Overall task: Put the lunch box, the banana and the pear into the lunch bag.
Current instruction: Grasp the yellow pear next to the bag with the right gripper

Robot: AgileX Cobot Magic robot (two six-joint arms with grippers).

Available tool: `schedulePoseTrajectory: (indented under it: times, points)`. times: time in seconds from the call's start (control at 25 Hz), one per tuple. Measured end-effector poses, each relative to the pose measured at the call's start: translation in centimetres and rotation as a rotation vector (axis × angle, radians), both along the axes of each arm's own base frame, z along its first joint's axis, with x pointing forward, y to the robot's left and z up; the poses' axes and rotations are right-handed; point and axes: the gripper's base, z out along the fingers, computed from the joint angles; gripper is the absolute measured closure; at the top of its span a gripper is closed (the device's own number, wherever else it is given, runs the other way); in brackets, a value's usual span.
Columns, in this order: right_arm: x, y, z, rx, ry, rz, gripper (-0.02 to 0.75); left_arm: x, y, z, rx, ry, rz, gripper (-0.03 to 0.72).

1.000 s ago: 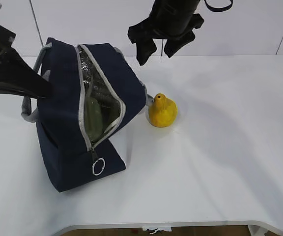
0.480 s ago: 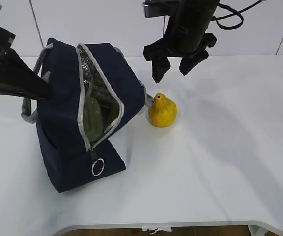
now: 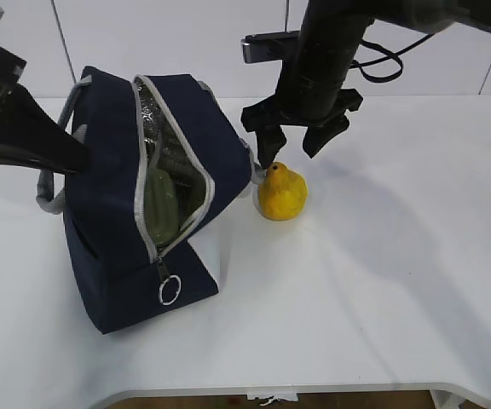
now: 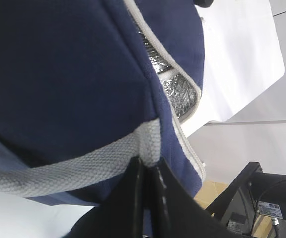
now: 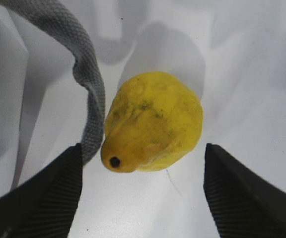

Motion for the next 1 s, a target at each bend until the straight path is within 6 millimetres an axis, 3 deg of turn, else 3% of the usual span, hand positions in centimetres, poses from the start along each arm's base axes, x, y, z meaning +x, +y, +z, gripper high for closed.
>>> schedulePoseTrajectory:
  times: [0.28, 0.88, 1.0]
  points:
    - [0.5, 0.0, -1.9, -0.031, 0.028, 0.001, 0.157, 0.0, 0.0, 0.0, 0.001, 0.0, -0.002, 0.694]
    - [0.7, 0.1, -2.7, -0.036, 0.041, 0.001, 0.16, -0.1, 0.0, 0.0, 0.004, 0.001, -0.006, 0.694]
    - [0.6, 0.2, -2.7, -0.022, 0.047, 0.0, 0.209, -0.1, 0.0, 0.0, 0.004, 0.001, -0.006, 0.694]
